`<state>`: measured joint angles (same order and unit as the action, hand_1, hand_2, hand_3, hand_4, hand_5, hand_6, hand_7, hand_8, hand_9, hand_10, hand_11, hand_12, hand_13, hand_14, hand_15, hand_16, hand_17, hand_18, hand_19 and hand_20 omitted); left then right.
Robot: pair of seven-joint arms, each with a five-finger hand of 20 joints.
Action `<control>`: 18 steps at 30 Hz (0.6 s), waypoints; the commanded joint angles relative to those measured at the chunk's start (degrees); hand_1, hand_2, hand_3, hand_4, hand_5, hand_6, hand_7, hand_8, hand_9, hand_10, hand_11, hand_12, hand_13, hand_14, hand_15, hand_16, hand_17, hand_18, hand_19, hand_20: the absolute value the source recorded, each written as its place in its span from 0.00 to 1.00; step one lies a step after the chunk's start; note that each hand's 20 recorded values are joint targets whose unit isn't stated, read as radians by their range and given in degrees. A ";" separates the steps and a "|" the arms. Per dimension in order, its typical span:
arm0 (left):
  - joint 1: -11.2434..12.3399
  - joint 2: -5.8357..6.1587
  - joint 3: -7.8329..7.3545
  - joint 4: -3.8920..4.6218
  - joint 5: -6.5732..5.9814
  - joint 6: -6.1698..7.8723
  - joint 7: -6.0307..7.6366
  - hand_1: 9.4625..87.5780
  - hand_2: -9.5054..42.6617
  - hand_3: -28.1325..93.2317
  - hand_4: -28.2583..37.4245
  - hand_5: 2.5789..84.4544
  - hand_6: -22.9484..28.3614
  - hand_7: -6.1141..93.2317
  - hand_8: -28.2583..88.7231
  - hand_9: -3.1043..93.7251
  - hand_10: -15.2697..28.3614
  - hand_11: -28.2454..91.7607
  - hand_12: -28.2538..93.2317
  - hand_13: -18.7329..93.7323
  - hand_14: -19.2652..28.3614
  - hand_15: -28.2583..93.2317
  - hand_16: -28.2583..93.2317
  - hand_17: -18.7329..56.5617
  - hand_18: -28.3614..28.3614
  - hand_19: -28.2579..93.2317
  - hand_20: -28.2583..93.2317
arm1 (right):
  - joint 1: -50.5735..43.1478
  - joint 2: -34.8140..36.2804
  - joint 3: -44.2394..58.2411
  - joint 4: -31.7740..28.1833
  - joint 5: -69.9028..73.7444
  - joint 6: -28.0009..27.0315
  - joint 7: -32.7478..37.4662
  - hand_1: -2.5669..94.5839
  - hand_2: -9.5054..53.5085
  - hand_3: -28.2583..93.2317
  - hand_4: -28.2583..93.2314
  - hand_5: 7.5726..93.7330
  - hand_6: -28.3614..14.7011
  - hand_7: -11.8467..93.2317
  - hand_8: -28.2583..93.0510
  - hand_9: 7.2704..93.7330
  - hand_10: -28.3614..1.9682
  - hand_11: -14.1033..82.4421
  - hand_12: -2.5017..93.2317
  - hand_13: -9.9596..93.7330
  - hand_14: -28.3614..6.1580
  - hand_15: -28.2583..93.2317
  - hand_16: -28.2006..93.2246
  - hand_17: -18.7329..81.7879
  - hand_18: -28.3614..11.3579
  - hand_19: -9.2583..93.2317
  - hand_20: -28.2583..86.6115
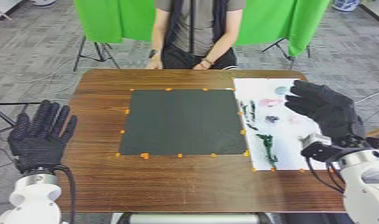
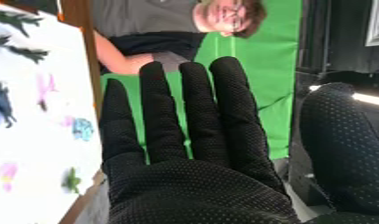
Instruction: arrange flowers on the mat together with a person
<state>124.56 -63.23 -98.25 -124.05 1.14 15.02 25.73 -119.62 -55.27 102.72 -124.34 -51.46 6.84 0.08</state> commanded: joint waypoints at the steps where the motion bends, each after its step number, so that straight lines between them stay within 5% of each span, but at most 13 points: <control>1: 0.74 -0.39 0.02 0.23 -1.13 -0.88 0.48 0.26 0.45 0.85 0.00 0.59 0.61 0.21 0.15 0.49 0.67 0.40 0.29 0.45 0.73 0.47 0.17 0.17 0.77 0.55 0.31 | -4.72 -2.53 6.07 -0.65 0.71 -4.91 -1.47 0.19 0.37 0.89 0.03 0.52 0.60 0.25 0.13 0.49 0.55 0.21 0.13 0.48 0.42 0.35 0.32 0.33 0.28 0.36 0.35; 16: 1.04 -0.78 0.25 0.15 -2.71 -0.89 0.94 0.26 0.44 0.85 0.00 0.59 0.61 0.21 0.15 0.50 0.67 0.40 0.29 0.46 0.71 0.46 0.17 0.17 0.77 0.55 0.31 | -6.00 -3.93 6.76 -0.87 4.40 -4.52 -2.07 0.19 0.36 0.90 0.03 0.53 0.60 0.25 0.13 0.50 0.56 0.21 0.13 0.49 0.43 0.35 0.32 0.34 0.37 0.31 0.34; 17: 0.70 -0.72 0.26 0.22 -2.53 -0.89 0.88 0.26 0.44 0.85 0.00 0.59 0.61 0.21 0.15 0.50 0.67 0.40 0.29 0.46 0.71 0.46 0.18 0.17 0.77 0.55 0.31 | 0.20 0.97 -2.35 0.03 6.09 4.23 -2.59 0.19 0.36 0.90 0.03 0.53 0.60 0.25 0.13 0.50 0.56 0.21 0.13 0.49 0.43 0.35 0.32 0.34 0.37 0.31 0.34; 18: 0.46 -0.66 0.38 0.30 -2.55 -0.90 0.86 0.26 0.44 0.85 0.00 0.59 0.61 0.21 0.15 0.50 0.67 0.40 0.29 0.46 0.71 0.46 0.18 0.17 0.77 0.55 0.31 | -1.63 -0.03 0.13 -0.34 6.66 2.44 -2.53 0.19 0.36 0.90 0.03 0.53 0.60 0.25 0.13 0.50 0.55 0.21 0.13 0.49 0.43 0.35 0.32 0.34 0.37 0.30 0.34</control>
<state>124.79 -63.53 -98.23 -124.07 -0.92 14.60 26.43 -124.68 -58.15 109.19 -124.95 -47.75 2.24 -1.80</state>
